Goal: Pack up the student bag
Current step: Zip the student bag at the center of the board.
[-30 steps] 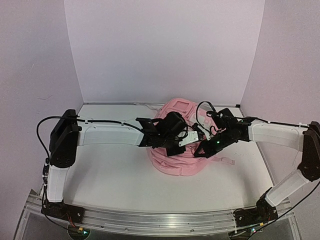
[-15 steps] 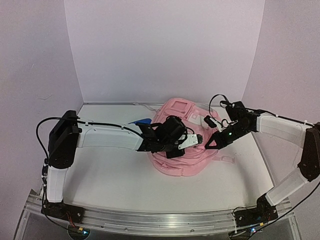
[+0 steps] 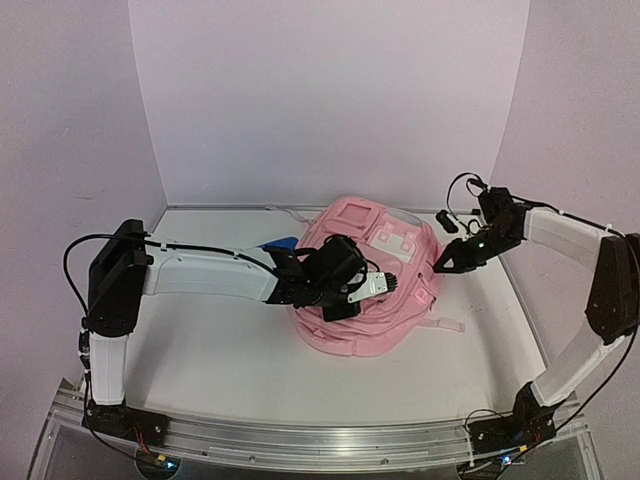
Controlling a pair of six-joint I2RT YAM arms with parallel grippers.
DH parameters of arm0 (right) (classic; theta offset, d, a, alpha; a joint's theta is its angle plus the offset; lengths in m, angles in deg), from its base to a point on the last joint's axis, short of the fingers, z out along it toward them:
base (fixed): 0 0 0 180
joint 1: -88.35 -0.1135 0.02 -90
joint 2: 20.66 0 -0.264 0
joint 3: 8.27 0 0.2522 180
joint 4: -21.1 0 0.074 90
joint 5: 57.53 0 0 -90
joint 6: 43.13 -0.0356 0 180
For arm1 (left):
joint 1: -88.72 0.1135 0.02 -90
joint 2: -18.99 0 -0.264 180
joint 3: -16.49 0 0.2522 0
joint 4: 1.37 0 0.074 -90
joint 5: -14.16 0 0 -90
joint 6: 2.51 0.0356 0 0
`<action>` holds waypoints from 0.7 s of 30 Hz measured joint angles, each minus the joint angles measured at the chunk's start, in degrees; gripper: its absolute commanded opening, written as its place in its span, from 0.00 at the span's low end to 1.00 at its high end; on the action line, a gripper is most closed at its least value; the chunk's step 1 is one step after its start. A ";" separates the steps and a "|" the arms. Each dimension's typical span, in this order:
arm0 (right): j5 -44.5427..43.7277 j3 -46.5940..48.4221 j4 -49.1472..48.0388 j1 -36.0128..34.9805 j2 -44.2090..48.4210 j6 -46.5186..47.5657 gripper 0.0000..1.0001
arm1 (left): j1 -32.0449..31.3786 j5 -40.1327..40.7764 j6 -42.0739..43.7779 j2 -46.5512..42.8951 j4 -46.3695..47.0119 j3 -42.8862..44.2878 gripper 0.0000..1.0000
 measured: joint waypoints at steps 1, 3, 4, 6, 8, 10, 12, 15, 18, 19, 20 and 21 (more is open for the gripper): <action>1.53 -0.83 -0.03 -0.48 0.92 -0.52 0.36 | 0.01 -0.06 -0.35 0.00 -0.24 0.19 0.00; 4.17 -3.01 -0.16 -2.02 3.33 -2.33 0.44 | 0.02 -0.29 -1.17 0.01 -1.00 0.89 0.00; 5.09 -4.30 -0.54 -2.97 4.69 -3.33 0.48 | 0.02 -0.54 -1.60 0.03 -1.47 1.38 0.00; 6.61 -6.64 -1.18 -4.93 7.26 -5.15 0.50 | 0.07 -1.34 -2.50 0.13 -2.56 2.57 0.00; 7.68 -8.49 -2.21 -6.85 9.05 -7.54 0.52 | 0.15 -2.06 -3.14 0.76 -3.75 4.30 0.00; 8.34 -9.96 -3.38 -8.17 9.96 -9.80 0.56 | 0.10 -2.87 -3.83 1.87 -5.31 6.46 0.00; 8.58 -11.20 -4.72 -8.80 10.22 -11.96 0.60 | -0.06 -3.65 -4.61 3.15 -6.44 8.77 0.00; 8.18 -13.38 -6.92 -9.64 10.68 -15.36 0.61 | -0.29 -4.58 -6.07 4.83 -7.24 11.51 0.00; 6.72 -15.28 -9.37 -11.05 11.65 -18.82 0.62 | -0.39 -5.09 -7.20 5.87 -7.88 13.27 0.00; 5.98 -15.94 -10.60 -11.83 12.03 -20.15 0.62 | -0.39 -5.19 -7.50 6.20 -8.24 13.92 0.00; 5.24 -16.44 -11.58 -12.60 12.30 -21.30 0.62 | -0.39 -5.30 -7.92 6.49 -8.45 14.45 0.00; 4.36 -16.74 -12.50 -13.34 12.38 -22.35 0.62 | -0.38 -5.46 -8.30 6.69 -8.55 14.84 0.00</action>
